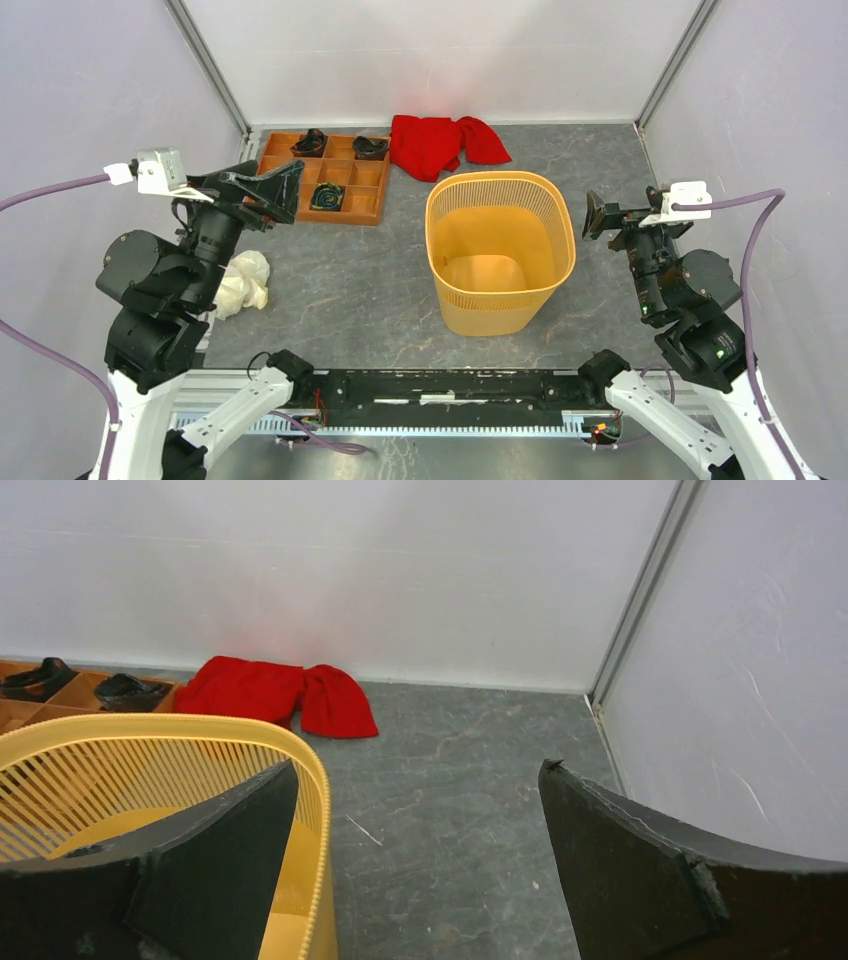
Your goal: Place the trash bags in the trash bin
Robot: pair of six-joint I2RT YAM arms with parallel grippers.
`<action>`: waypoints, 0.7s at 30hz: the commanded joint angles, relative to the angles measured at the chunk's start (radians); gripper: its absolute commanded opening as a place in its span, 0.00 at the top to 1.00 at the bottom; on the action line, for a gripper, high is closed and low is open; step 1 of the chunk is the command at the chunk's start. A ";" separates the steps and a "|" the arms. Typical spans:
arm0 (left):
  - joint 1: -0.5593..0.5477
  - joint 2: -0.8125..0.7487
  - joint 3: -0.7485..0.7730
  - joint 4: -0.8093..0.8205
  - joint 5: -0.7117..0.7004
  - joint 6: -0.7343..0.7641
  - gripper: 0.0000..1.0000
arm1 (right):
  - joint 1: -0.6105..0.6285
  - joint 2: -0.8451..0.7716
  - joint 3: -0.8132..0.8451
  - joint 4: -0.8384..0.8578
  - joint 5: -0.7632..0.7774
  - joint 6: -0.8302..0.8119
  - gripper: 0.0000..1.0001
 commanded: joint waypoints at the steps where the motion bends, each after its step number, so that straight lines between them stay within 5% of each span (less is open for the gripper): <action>1: 0.051 -0.023 -0.039 -0.023 0.076 -0.063 0.00 | -0.073 -0.017 -0.022 -0.008 -0.082 0.073 0.02; 15: 0.124 -0.027 -0.193 -0.134 0.254 -0.129 0.00 | -0.182 -0.042 -0.066 -0.049 -0.171 0.223 0.02; 21: 0.129 0.014 -0.412 -0.189 0.309 -0.168 0.00 | -0.188 -0.072 -0.091 -0.032 -0.218 0.244 0.02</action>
